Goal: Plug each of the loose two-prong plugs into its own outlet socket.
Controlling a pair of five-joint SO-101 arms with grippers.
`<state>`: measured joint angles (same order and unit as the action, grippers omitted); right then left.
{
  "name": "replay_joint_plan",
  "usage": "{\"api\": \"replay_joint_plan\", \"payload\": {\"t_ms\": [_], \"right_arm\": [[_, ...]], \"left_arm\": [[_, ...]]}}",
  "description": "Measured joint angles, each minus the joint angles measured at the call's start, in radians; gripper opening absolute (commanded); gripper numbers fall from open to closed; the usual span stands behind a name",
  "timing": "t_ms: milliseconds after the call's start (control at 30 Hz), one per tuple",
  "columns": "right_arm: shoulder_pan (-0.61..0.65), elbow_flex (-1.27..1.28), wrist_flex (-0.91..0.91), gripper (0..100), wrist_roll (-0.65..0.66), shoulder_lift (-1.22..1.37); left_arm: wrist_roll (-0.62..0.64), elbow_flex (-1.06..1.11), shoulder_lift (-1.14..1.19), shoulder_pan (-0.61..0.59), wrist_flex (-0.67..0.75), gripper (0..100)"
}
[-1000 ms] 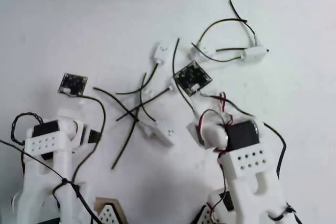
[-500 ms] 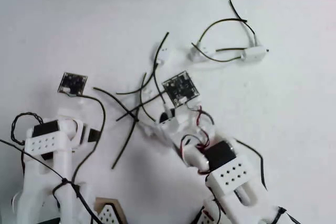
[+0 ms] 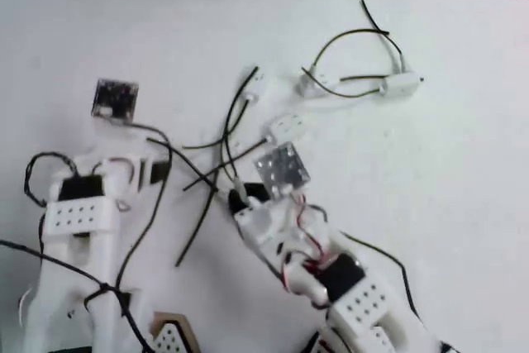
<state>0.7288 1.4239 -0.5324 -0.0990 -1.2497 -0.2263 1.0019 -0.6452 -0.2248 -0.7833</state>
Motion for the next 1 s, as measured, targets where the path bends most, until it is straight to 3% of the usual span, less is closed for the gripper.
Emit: {"api": "replay_joint_plan", "payload": {"t_ms": [167, 367, 533, 700, 867, 1000], "right_arm": [[0.006, 0.169, 0.000, 1.6, 0.075, -0.279], [0.011, 0.239, -0.100, 1.6, 0.110, -0.511], [0.012, 0.239, -0.120, 1.6, 0.110, -0.523], [0.009, 0.239, -0.120, 1.6, 0.110, -0.523], [0.009, 0.239, -0.120, 1.6, 0.110, -0.523], [0.011, 0.241, -0.126, 1.6, 0.110, -0.523]], "left_arm": [[0.061, -0.086, 0.000, 0.098, -0.009, 32], [0.068, -0.204, 0.000, 0.226, -0.186, 32], [0.068, -0.278, -0.029, 0.324, -0.336, 32], [0.068, -0.282, -0.199, 0.431, -0.422, 32], [0.068, -0.224, -0.327, 0.546, -0.430, 32], [0.020, -0.137, -0.339, 0.572, -0.385, 32]]}}
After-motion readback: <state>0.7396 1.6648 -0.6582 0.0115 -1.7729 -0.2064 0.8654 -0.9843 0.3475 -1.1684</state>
